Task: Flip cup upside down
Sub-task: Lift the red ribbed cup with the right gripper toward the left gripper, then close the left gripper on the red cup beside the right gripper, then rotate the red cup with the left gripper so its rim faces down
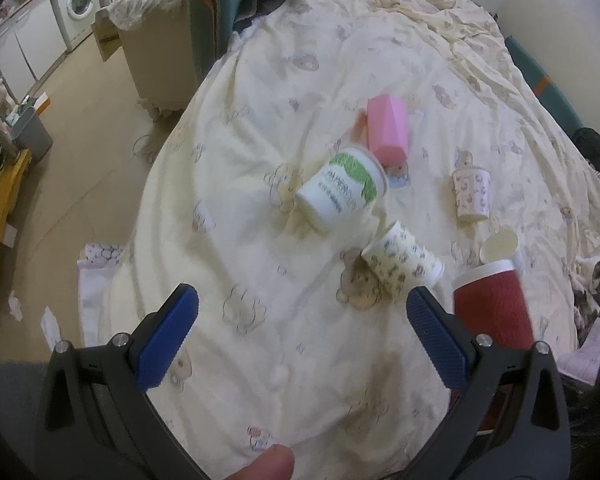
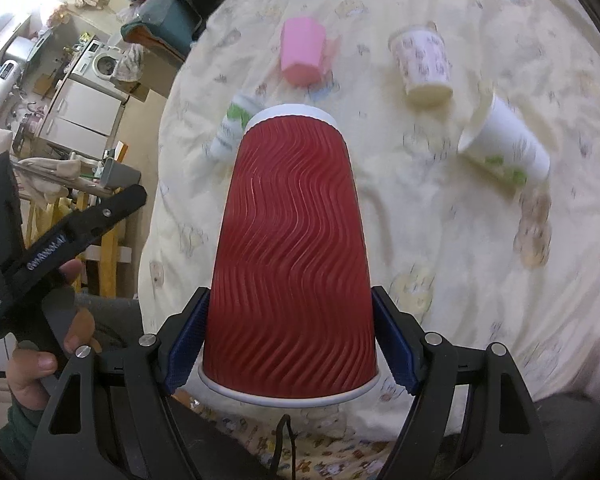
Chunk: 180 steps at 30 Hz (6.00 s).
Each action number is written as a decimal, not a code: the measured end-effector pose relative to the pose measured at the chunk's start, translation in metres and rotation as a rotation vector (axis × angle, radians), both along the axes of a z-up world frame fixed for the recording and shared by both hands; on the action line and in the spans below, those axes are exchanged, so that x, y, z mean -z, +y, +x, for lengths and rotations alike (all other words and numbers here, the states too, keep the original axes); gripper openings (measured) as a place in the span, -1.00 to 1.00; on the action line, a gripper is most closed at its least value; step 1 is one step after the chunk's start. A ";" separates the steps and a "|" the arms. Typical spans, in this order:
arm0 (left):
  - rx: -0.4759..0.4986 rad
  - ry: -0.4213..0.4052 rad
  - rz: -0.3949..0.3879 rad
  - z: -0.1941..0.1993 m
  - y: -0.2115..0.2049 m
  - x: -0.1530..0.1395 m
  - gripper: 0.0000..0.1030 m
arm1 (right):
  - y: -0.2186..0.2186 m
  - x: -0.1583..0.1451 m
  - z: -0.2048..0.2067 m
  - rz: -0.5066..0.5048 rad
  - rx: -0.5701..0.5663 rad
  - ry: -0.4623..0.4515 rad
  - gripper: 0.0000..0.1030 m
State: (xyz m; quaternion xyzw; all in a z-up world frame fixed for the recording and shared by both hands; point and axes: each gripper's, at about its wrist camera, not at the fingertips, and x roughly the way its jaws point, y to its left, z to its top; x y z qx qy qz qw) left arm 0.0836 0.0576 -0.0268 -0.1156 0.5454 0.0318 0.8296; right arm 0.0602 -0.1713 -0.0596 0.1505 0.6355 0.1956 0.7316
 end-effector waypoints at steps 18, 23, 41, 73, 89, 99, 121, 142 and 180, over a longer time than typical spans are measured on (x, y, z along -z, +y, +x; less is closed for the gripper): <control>-0.024 0.042 -0.015 -0.023 0.005 0.024 0.99 | 0.020 0.081 -0.032 -0.013 0.032 0.095 0.57; -0.004 0.044 0.007 -0.023 -0.004 0.026 0.99 | 0.020 0.082 -0.034 -0.019 0.030 0.079 0.58; 0.062 0.070 0.038 -0.022 -0.026 0.023 0.99 | 0.005 0.054 -0.029 0.029 0.047 0.008 0.83; 0.162 0.164 0.034 -0.005 -0.122 0.026 0.98 | -0.114 0.000 -0.051 -0.113 0.300 -0.321 0.99; 0.161 0.398 0.007 0.016 -0.167 0.084 0.61 | -0.138 -0.002 -0.053 -0.011 0.370 -0.307 0.99; 0.194 0.413 -0.004 0.020 -0.168 0.090 0.26 | -0.133 -0.002 -0.051 -0.003 0.341 -0.313 0.99; 0.244 0.052 -0.090 -0.005 -0.080 -0.010 0.26 | -0.088 -0.010 -0.050 0.013 0.191 -0.306 0.99; 0.257 -0.079 -0.087 -0.018 -0.078 -0.002 0.26 | -0.011 0.004 -0.049 0.094 -0.035 -0.310 0.99; 0.387 -0.045 -0.095 -0.022 -0.120 -0.029 0.26 | -0.019 0.037 -0.038 0.098 0.004 -0.174 0.99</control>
